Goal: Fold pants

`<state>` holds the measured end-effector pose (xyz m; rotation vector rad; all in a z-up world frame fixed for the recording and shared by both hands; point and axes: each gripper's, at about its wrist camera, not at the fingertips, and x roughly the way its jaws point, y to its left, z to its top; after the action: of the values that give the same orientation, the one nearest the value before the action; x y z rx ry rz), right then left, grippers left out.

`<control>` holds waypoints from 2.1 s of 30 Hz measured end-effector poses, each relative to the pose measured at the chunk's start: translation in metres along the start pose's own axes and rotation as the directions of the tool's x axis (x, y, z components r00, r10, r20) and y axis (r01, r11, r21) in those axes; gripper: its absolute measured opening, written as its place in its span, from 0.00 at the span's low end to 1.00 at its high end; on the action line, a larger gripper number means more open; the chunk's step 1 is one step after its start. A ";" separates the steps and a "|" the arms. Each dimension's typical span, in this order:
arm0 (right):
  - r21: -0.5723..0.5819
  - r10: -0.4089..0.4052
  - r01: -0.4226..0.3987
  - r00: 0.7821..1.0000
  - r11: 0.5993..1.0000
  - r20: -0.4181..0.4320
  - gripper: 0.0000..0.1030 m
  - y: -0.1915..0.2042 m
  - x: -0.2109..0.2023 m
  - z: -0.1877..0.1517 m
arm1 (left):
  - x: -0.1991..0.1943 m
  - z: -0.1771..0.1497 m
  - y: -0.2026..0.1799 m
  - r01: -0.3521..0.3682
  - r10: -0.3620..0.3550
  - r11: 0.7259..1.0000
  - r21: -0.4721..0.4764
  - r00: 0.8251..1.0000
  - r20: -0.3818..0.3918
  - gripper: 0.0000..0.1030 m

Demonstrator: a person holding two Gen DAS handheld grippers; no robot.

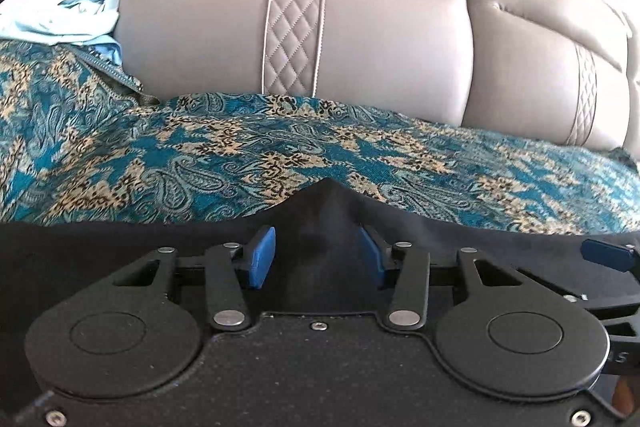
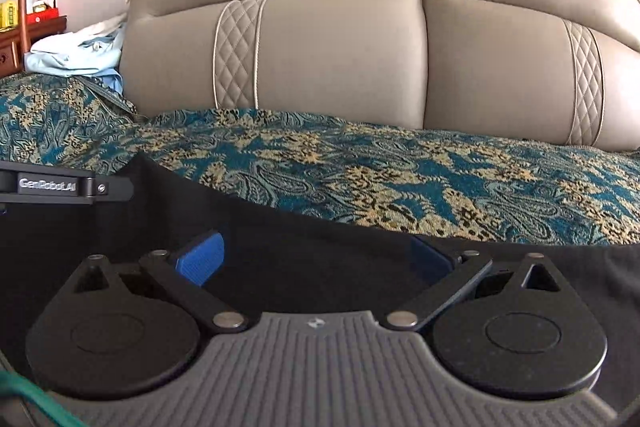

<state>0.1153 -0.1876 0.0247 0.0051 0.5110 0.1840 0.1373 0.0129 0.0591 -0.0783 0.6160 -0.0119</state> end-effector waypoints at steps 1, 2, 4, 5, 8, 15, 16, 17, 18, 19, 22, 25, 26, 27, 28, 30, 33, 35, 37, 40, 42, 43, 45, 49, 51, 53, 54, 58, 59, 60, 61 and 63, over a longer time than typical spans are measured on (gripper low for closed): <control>0.005 -0.001 0.001 1.000 1.000 -0.004 1.00 -0.001 0.001 -0.001 | 0.004 0.000 -0.002 -0.006 0.006 1.000 0.010 1.000 -0.004 0.44; 0.013 -0.003 0.003 1.000 1.000 -0.008 1.00 -0.003 0.000 -0.001 | 0.008 0.000 -0.003 -0.010 0.011 1.000 0.018 1.000 -0.008 0.44; 0.027 -0.004 0.004 1.000 1.000 -0.018 1.00 -0.007 0.002 -0.002 | 0.015 0.000 -0.004 -0.024 0.025 0.999 0.031 1.000 -0.016 0.44; 0.034 -0.006 0.007 1.000 0.999 -0.024 1.00 -0.010 0.002 -0.002 | 0.018 -0.001 -0.005 -0.031 0.031 0.999 0.036 0.999 -0.020 0.44; 0.048 -0.014 0.016 0.999 0.999 -0.045 1.00 -0.019 0.005 -0.005 | 0.027 -0.002 -0.004 -0.054 0.056 0.998 0.043 0.998 -0.033 0.45; 0.029 -0.070 0.073 0.994 0.997 -0.081 1.00 -0.046 0.002 -0.010 | 0.036 -0.006 0.005 -0.064 0.065 0.998 0.020 0.997 -0.037 0.53; 0.026 -0.079 0.081 0.993 0.996 -0.086 1.00 -0.051 0.001 -0.011 | 0.036 -0.006 0.007 -0.061 0.062 0.998 0.012 0.997 -0.037 0.54; 0.025 -0.090 0.092 0.992 0.995 -0.093 1.00 -0.057 -0.001 -0.011 | 0.036 -0.006 0.009 -0.058 0.059 0.998 0.004 0.998 -0.036 0.55; 0.027 -0.101 0.104 0.990 0.994 -0.098 1.00 -0.064 -0.003 -0.012 | 0.036 -0.007 0.010 -0.058 0.058 0.998 0.001 0.998 -0.034 0.57; 0.031 -0.114 0.118 0.988 0.992 -0.105 1.00 -0.071 -0.004 -0.012 | 0.036 -0.007 0.011 -0.058 0.058 0.998 0.003 0.998 -0.030 0.58; 0.069 -0.158 0.168 0.979 0.983 -0.126 1.00 -0.098 -0.008 -0.011 | 0.035 -0.010 0.010 -0.062 0.062 0.998 0.023 0.998 -0.014 0.59; 0.114 -0.208 0.225 0.967 0.968 -0.148 1.00 -0.133 -0.010 -0.008 | 0.035 -0.012 0.009 -0.066 0.066 0.997 0.031 0.998 -0.004 0.62; 0.116 -0.230 0.249 0.961 0.962 -0.155 1.00 -0.145 -0.009 -0.007 | 0.035 -0.012 0.009 -0.068 0.068 0.997 0.030 0.998 -0.002 0.62; 0.117 -0.250 0.270 0.955 0.956 -0.160 1.00 -0.156 -0.009 -0.007 | 0.035 -0.012 0.009 -0.070 0.070 0.997 0.028 0.998 0.000 0.63; 0.124 -0.266 0.288 0.950 0.950 -0.163 1.00 -0.168 -0.009 -0.007 | 0.035 -0.013 0.009 -0.072 0.072 0.997 0.027 0.997 0.002 0.64; 0.155 -0.288 0.313 0.944 0.937 -0.165 1.00 -0.193 -0.011 -0.007 | 0.035 -0.014 0.009 -0.078 0.078 0.996 0.030 0.997 0.009 0.66; 0.195 -0.318 0.346 0.934 0.918 -0.161 1.00 -0.225 -0.015 -0.009 | 0.036 -0.016 0.009 -0.089 0.088 0.996 0.033 0.996 0.018 0.72; 0.217 -0.339 0.368 0.927 0.904 -0.158 1.00 -0.243 -0.017 -0.010 | 0.037 -0.017 0.013 -0.093 0.092 0.995 0.024 0.995 0.023 0.78; 0.249 -0.360 0.389 0.920 0.887 -0.158 1.00 -0.257 -0.020 -0.010 | 0.038 -0.018 0.015 -0.096 0.096 0.995 0.014 0.995 0.030 0.84; 0.382 -0.370 0.398 0.917 0.834 -0.148 1.00 -0.279 -0.034 -0.009 | 0.038 -0.021 0.016 -0.103 0.102 0.994 0.019 0.994 0.047 0.86; 0.487 -0.364 0.372 0.924 0.790 -0.115 1.00 -0.293 -0.053 -0.008 | 0.038 -0.022 0.015 -0.109 0.108 0.994 0.026 0.993 0.056 0.87; 0.520 -0.375 0.377 0.920 0.766 -0.115 1.00 -0.299 -0.062 -0.007 | 0.039 -0.022 0.015 -0.111 0.110 0.993 0.024 0.992 0.059 0.88; 0.582 -0.402 0.408 0.904 0.703 -0.148 1.00 -0.313 -0.082 -0.009 | 0.039 -0.023 0.016 -0.110 0.109 0.994 0.018 0.992 0.060 0.90; 0.715 -0.453 0.463 0.862 0.524 -0.226 1.00 -0.340 -0.132 -0.032 | 0.039 -0.023 0.018 -0.107 0.106 0.994 0.013 0.993 0.061 0.90; 0.781 -0.482 0.462 0.843 0.419 -0.239 1.00 -0.353 -0.159 -0.049 | 0.039 -0.023 0.018 -0.109 0.108 0.994 0.014 0.992 0.062 0.91; 0.827 -0.509 0.467 0.817 0.312 -0.270 1.00 -0.364 -0.182 -0.069 | 0.039 -0.024 0.019 -0.108 0.107 0.994 0.012 0.992 0.062 0.91; 0.840 -0.517 0.473 0.806 0.268 -0.289 1.00 -0.369 -0.189 -0.078 | 0.039 -0.024 0.019 -0.109 0.108 0.994 0.012 0.992 0.062 0.91; 0.878 -0.483 0.461 0.803 0.130 -0.350 1.00 -0.382 -0.208 -0.113 | 0.032 -0.022 0.009 -0.145 0.144 0.989 0.036 0.989 0.039 0.91; 0.884 -0.461 0.454 0.812 0.112 -0.358 1.00 -0.383 -0.209 -0.119 | 0.028 -0.021 0.006 -0.148 0.147 0.988 0.047 0.989 0.028 0.91; 0.889 -0.437 0.446 0.823 0.104 -0.362 1.00 -0.384 -0.209 -0.124 | 0.023 -0.021 0.002 -0.146 0.145 0.987 0.060 0.989 0.019 0.91; 0.894 -0.410 0.437 0.836 0.098 -0.364 1.00 -0.384 -0.208 -0.129 | 0.017 -0.021 -0.003 -0.139 0.138 0.988 0.073 0.990 0.015 0.91; 0.906 -0.360 0.414 0.861 0.084 -0.360 1.00 -0.382 -0.206 -0.137 | 0.003 -0.023 -0.010 -0.108 0.108 0.991 0.079 0.994 0.005 0.91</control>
<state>-0.0610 -0.6054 -0.0139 1.1785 0.5828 -0.7584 0.1263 0.0013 0.0391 0.0316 0.6173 0.0690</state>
